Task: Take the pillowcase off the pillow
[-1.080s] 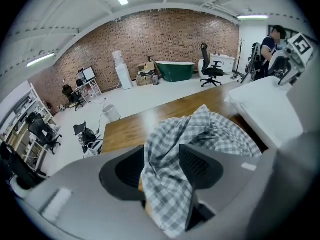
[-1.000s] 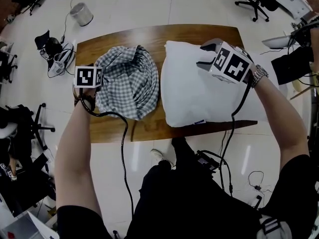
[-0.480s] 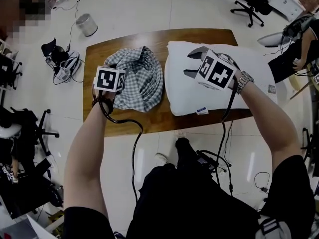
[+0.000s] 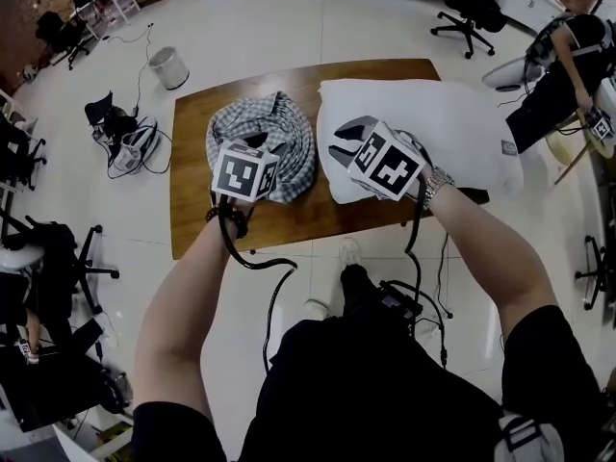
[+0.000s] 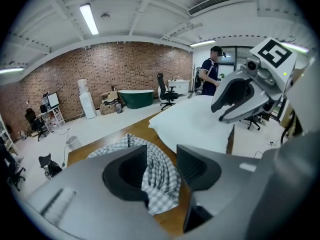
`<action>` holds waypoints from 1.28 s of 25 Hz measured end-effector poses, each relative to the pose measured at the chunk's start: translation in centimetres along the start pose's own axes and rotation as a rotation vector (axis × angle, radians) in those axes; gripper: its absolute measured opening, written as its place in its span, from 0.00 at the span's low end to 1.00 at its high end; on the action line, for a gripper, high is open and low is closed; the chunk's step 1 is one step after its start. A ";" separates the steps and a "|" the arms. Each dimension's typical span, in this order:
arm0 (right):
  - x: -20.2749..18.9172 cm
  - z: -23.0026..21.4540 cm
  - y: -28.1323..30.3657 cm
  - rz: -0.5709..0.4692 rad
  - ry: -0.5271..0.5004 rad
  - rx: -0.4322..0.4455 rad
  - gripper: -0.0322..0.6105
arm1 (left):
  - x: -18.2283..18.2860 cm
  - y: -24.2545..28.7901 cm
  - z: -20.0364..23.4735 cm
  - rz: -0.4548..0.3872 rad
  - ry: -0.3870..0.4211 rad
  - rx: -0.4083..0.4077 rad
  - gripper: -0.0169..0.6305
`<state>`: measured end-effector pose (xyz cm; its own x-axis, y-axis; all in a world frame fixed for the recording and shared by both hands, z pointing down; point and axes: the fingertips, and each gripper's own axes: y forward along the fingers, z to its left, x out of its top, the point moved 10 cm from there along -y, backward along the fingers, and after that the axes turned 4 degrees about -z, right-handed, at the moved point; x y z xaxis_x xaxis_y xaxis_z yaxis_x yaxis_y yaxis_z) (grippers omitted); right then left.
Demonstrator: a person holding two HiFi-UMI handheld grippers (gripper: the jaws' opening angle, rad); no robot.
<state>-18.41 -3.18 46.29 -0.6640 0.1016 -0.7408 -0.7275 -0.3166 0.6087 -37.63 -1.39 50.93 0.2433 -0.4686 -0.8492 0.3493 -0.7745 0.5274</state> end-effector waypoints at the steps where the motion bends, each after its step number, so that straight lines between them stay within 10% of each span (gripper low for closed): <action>1: 0.1 0.8 -0.6 -0.012 0.006 -0.026 0.17 | 0.2 -0.8 -1.2 -0.017 0.014 -0.012 0.31; 13: 0.5 7.3 -3.9 -0.113 -0.001 -0.197 0.05 | 0.4 -7.6 -9.6 -0.180 0.080 0.008 0.03; 32: 0.4 11.3 -5.9 -0.287 0.060 -0.263 0.05 | -2.3 -9.9 -13.4 -0.189 0.105 0.022 0.03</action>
<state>-16.33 9.42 45.66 -0.4227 0.1686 -0.8904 -0.8080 -0.5150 0.2861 -29.55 13.07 48.01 0.2689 -0.2682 -0.9251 0.3785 -0.8538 0.3576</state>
